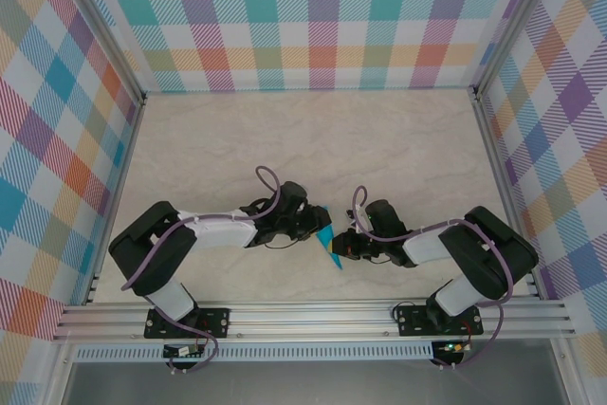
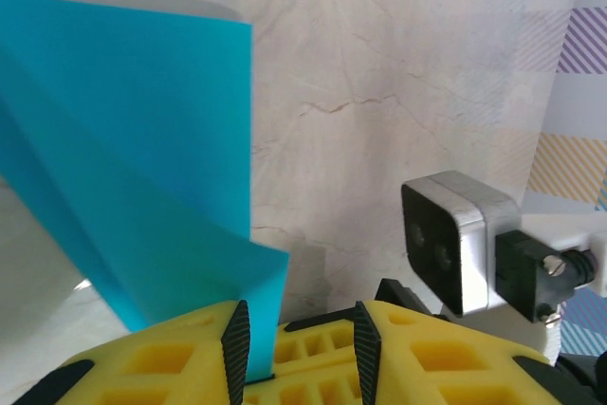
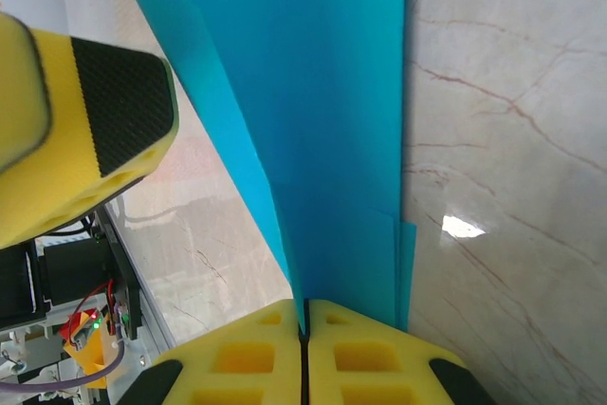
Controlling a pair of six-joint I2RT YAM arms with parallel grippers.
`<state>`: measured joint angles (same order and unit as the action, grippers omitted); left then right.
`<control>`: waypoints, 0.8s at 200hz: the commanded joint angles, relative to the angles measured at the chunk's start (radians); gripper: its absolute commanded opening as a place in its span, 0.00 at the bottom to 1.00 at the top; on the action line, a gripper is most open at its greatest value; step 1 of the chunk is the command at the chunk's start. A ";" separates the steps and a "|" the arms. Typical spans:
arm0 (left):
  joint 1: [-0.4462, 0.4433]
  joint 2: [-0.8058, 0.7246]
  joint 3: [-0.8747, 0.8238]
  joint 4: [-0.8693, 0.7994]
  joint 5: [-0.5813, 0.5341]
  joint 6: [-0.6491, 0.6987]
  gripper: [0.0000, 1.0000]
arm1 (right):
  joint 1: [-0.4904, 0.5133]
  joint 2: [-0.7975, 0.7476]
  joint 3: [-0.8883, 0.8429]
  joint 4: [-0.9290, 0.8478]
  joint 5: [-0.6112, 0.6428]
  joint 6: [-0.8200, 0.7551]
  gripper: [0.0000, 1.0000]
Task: Fold a paper plane with a square sheet of paper (pick it up from the middle)
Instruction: Perform the fifth fold on the wing at the bottom-center of the table.
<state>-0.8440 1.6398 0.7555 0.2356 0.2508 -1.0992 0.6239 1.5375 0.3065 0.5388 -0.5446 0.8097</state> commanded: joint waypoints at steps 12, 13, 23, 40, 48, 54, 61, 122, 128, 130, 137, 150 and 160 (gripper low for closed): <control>-0.014 0.058 0.028 0.052 0.035 0.018 0.37 | -0.015 0.020 -0.023 -0.015 0.016 0.006 0.08; -0.014 0.060 0.028 0.053 0.035 0.018 0.37 | -0.015 0.021 -0.023 -0.015 0.016 0.006 0.08; -0.012 0.075 0.032 0.055 0.033 0.019 0.37 | -0.016 0.020 -0.024 -0.016 0.015 0.006 0.08; -0.012 0.096 0.037 0.061 0.030 0.021 0.37 | -0.018 0.021 -0.024 -0.019 0.015 0.007 0.08; -0.012 0.108 0.041 0.065 0.030 0.022 0.37 | -0.018 0.019 -0.024 -0.021 0.018 0.009 0.08; -0.014 0.118 0.044 0.065 0.030 0.026 0.37 | -0.018 0.019 -0.024 -0.022 0.019 0.009 0.08; -0.013 0.129 0.048 0.066 0.031 0.026 0.36 | -0.018 0.019 -0.023 -0.023 0.019 0.011 0.08; -0.013 0.176 0.047 0.068 0.042 0.029 0.35 | -0.018 -0.032 -0.003 -0.125 0.028 0.017 0.14; -0.013 0.176 0.046 0.065 0.042 0.030 0.35 | -0.018 -0.039 -0.001 -0.132 0.025 0.018 0.14; -0.013 0.176 0.045 0.064 0.043 0.031 0.35 | -0.018 -0.041 0.000 -0.134 0.025 0.019 0.15; -0.014 0.176 0.046 0.061 0.040 0.033 0.34 | -0.018 -0.051 0.004 -0.149 0.022 0.018 0.16; -0.015 0.177 0.048 0.055 0.041 0.036 0.35 | -0.018 -0.068 0.008 -0.172 0.018 0.017 0.17; -0.014 0.176 0.049 0.049 0.039 0.038 0.34 | -0.018 -0.083 0.007 -0.184 0.018 0.017 0.18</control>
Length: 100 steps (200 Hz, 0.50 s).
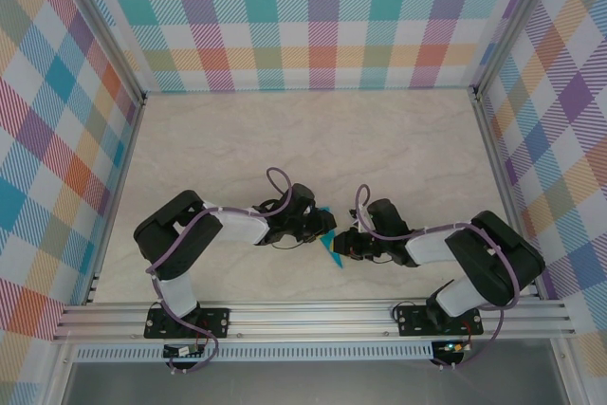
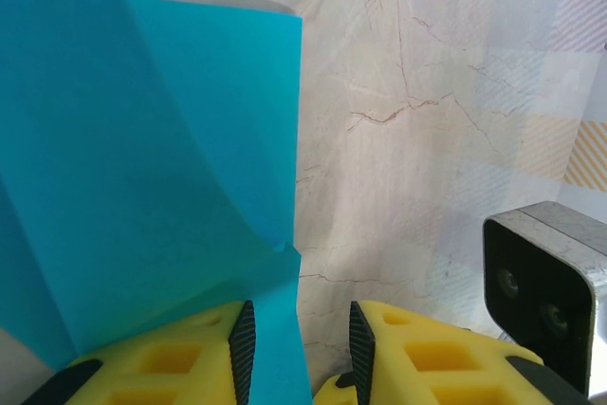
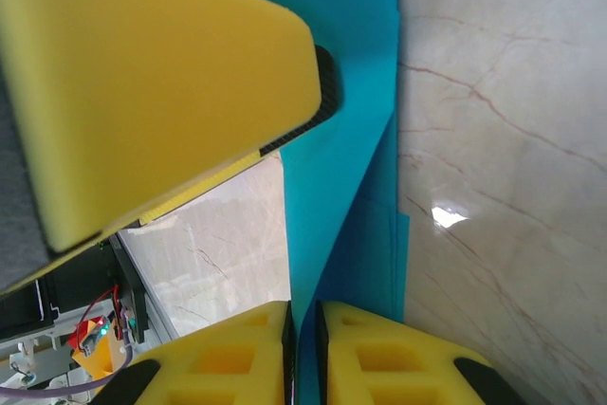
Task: Fold a paper plane with a square sheet of paper (pick it up from the middle)
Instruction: Perform the fifth fold on the wing at the bottom-center of the table.
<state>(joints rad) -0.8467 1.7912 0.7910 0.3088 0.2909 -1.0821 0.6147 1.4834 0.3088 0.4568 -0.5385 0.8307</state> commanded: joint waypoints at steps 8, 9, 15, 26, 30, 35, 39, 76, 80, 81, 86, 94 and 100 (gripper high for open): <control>-0.011 0.025 0.015 -0.029 -0.002 0.022 0.34 | -0.009 -0.041 0.006 -0.114 0.008 -0.007 0.19; -0.012 0.025 0.014 -0.030 -0.002 0.022 0.34 | -0.008 -0.043 0.006 -0.116 0.008 -0.007 0.19; -0.011 0.024 0.017 -0.033 -0.003 0.022 0.34 | -0.009 -0.054 0.007 -0.127 0.006 -0.010 0.19; -0.011 0.026 0.016 -0.034 -0.001 0.024 0.34 | -0.009 -0.068 0.007 -0.142 -0.001 -0.014 0.18; -0.012 0.028 0.017 -0.034 -0.001 0.024 0.34 | -0.009 -0.075 0.009 -0.147 -0.005 -0.016 0.18; -0.012 0.029 0.019 -0.034 0.001 0.024 0.34 | -0.009 -0.081 0.009 -0.157 -0.006 -0.020 0.17; -0.012 0.030 0.018 -0.036 0.002 0.024 0.34 | -0.009 -0.085 0.011 -0.166 -0.006 -0.023 0.17; -0.012 0.035 0.020 -0.042 0.001 0.021 0.33 | -0.009 -0.068 0.032 -0.269 -0.007 -0.065 0.12; -0.011 0.036 0.020 -0.043 -0.001 0.021 0.33 | -0.009 -0.062 0.032 -0.270 -0.010 -0.066 0.12; -0.012 0.036 0.020 -0.043 -0.001 0.021 0.33 | -0.009 -0.059 0.032 -0.271 -0.012 -0.067 0.12; -0.012 0.036 0.019 -0.045 -0.001 0.021 0.33 | -0.009 -0.050 0.032 -0.275 -0.014 -0.067 0.11; -0.012 0.036 0.020 -0.048 -0.002 0.020 0.33 | -0.008 -0.036 0.032 -0.277 -0.019 -0.068 0.10; -0.012 0.037 0.019 -0.048 -0.002 0.018 0.33 | -0.009 -0.025 0.032 -0.280 -0.022 -0.071 0.09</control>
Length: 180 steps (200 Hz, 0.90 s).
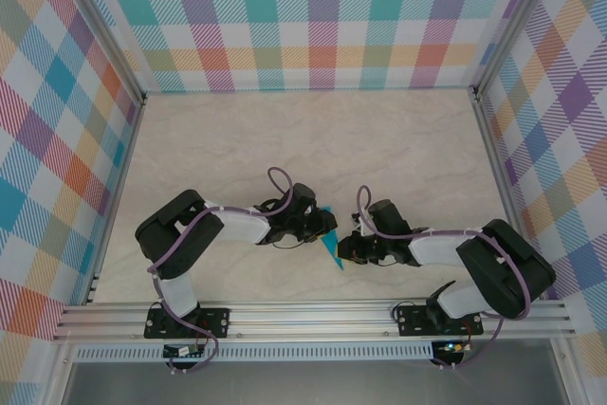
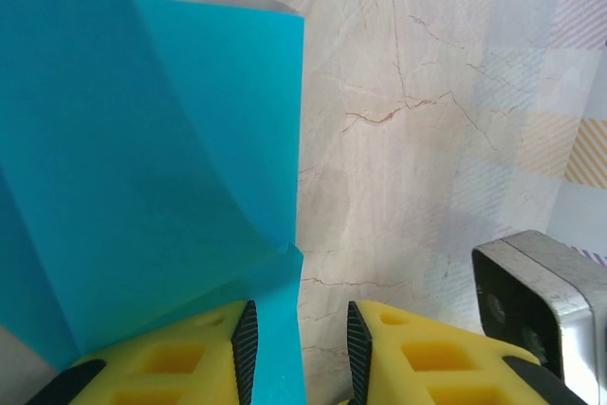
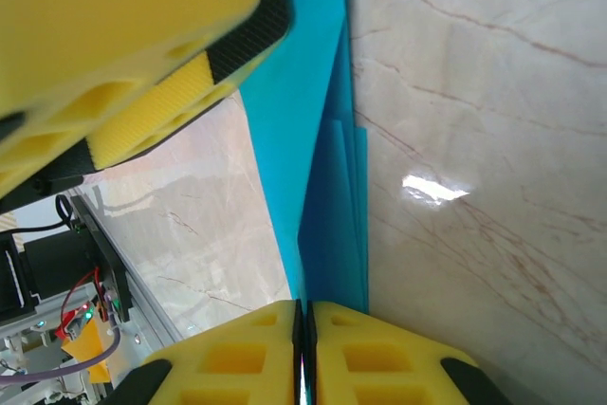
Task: Fold a paper plane with a square sheet of paper (pick it up from the middle)
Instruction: Perform the fifth fold on the wing at the bottom-center of the table.
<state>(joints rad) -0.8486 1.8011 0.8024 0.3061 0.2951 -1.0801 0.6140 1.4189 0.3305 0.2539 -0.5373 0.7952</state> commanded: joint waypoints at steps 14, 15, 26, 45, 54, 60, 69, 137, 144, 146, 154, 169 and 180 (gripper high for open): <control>-0.010 0.028 0.006 -0.047 -0.009 0.014 0.33 | -0.008 0.064 0.020 -0.111 -0.018 -0.046 0.09; -0.010 0.029 0.006 -0.048 -0.009 0.014 0.33 | -0.008 0.066 0.020 -0.114 -0.017 -0.046 0.09; -0.009 0.030 0.007 -0.051 -0.008 0.012 0.33 | -0.008 0.076 0.028 -0.139 -0.014 -0.053 0.08; -0.009 0.033 0.012 -0.059 -0.007 0.011 0.33 | -0.009 0.062 0.029 -0.159 -0.002 -0.053 0.09; -0.010 0.034 0.011 -0.061 -0.010 0.012 0.33 | -0.008 0.046 0.030 -0.170 0.001 -0.051 0.10; -0.009 0.032 0.011 -0.062 -0.010 0.011 0.33 | -0.008 0.032 0.033 -0.176 0.000 -0.053 0.11; -0.009 0.032 0.012 -0.064 -0.010 0.011 0.33 | -0.008 0.011 0.033 -0.180 -0.008 -0.053 0.13; -0.010 0.041 0.026 -0.071 -0.003 0.012 0.32 | -0.008 -0.015 0.059 -0.277 0.002 -0.102 0.15; -0.010 0.040 0.025 -0.071 -0.004 0.011 0.32 | -0.008 -0.014 0.058 -0.282 0.012 -0.102 0.14; -0.009 0.041 0.027 -0.071 -0.004 0.011 0.32 | -0.008 -0.013 0.058 -0.284 0.014 -0.102 0.14; -0.010 0.040 0.027 -0.073 -0.004 0.011 0.32 | -0.007 -0.010 0.057 -0.291 0.021 -0.102 0.13; -0.009 0.040 0.029 -0.078 -0.004 0.012 0.32 | -0.008 0.006 0.059 -0.305 0.029 -0.109 0.10; -0.009 0.039 0.027 -0.080 -0.006 0.012 0.32 | -0.008 0.020 0.063 -0.324 0.037 -0.117 0.08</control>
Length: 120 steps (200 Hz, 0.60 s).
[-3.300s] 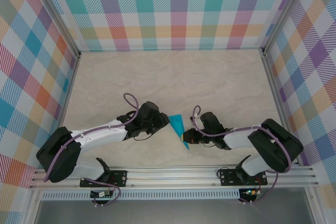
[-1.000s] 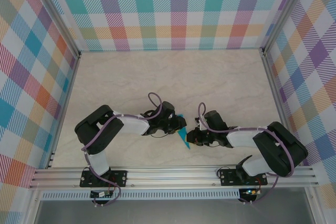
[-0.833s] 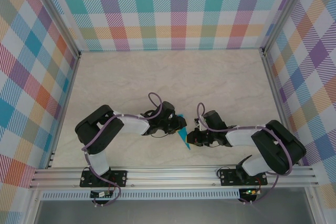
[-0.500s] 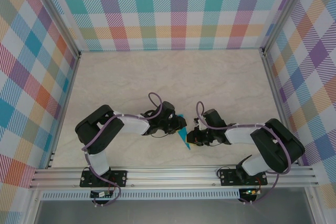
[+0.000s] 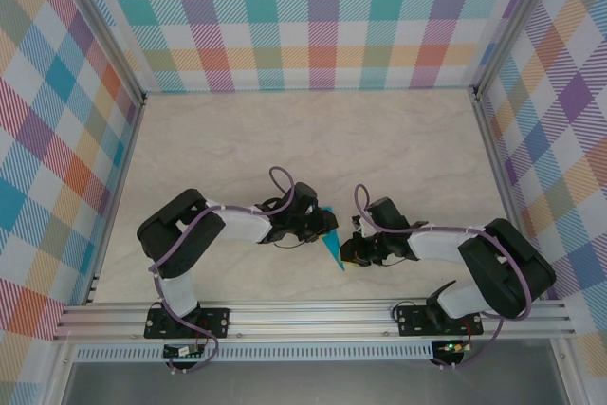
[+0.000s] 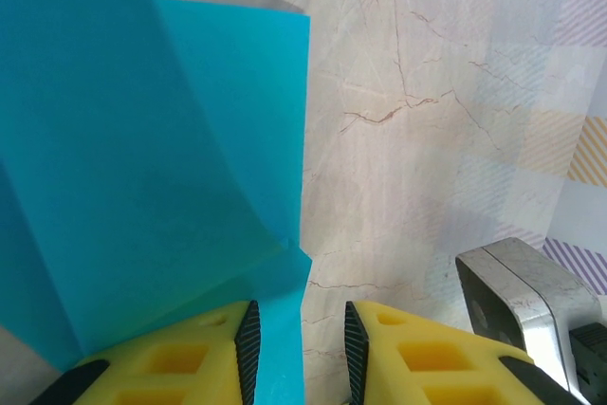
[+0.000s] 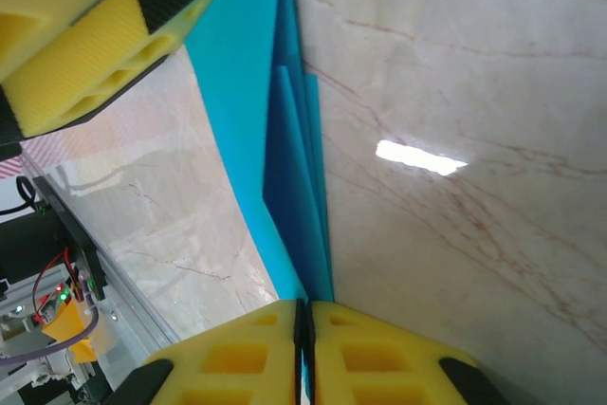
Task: Fold a paper plane with a square sheet of paper (pick it up from the middle)
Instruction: Perform the fifth fold on the wing at the bottom-center of the table.
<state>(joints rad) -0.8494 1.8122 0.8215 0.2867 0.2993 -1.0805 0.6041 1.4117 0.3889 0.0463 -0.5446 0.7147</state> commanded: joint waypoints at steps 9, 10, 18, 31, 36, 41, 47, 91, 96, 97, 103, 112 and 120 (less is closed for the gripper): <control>-0.008 0.029 0.010 -0.063 -0.010 0.012 0.32 | 0.002 0.037 0.007 -0.133 0.052 -0.044 0.06; -0.009 0.029 0.010 -0.063 -0.010 0.012 0.32 | 0.002 0.038 0.007 -0.135 0.053 -0.044 0.06; -0.009 0.028 0.009 -0.064 -0.009 0.011 0.32 | 0.003 0.041 0.010 -0.150 0.062 -0.049 0.06; -0.008 0.031 0.009 -0.070 -0.011 0.011 0.32 | 0.004 0.040 0.014 -0.178 0.077 -0.059 0.06; -0.009 0.029 0.010 -0.070 -0.011 0.012 0.32 | 0.005 0.040 0.018 -0.197 0.087 -0.065 0.06; -0.008 0.029 0.010 -0.070 -0.011 0.011 0.32 | 0.005 0.038 0.022 -0.214 0.095 -0.071 0.06; -0.008 0.030 0.010 -0.070 -0.009 0.012 0.32 | 0.005 0.038 0.026 -0.227 0.098 -0.077 0.07; -0.009 0.034 0.013 -0.075 -0.010 0.012 0.32 | 0.008 -0.015 0.030 -0.253 0.061 -0.094 0.14; -0.009 0.035 0.013 -0.075 -0.009 0.011 0.32 | 0.009 -0.024 0.031 -0.255 0.058 -0.096 0.14; -0.008 0.035 0.013 -0.075 -0.009 0.012 0.32 | 0.009 -0.026 0.031 -0.256 0.057 -0.098 0.14; -0.009 0.035 0.012 -0.075 -0.009 0.011 0.32 | 0.010 -0.037 0.035 -0.265 0.056 -0.101 0.14; -0.009 0.036 0.015 -0.077 -0.008 0.012 0.32 | 0.012 -0.049 0.041 -0.289 0.062 -0.107 0.13; -0.008 0.037 0.016 -0.077 -0.006 0.012 0.32 | 0.015 -0.051 0.052 -0.317 0.069 -0.113 0.13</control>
<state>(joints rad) -0.8497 1.8168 0.8303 0.2733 0.3061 -1.0805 0.6086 1.3830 0.4332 -0.1169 -0.5083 0.6407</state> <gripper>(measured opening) 0.321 0.135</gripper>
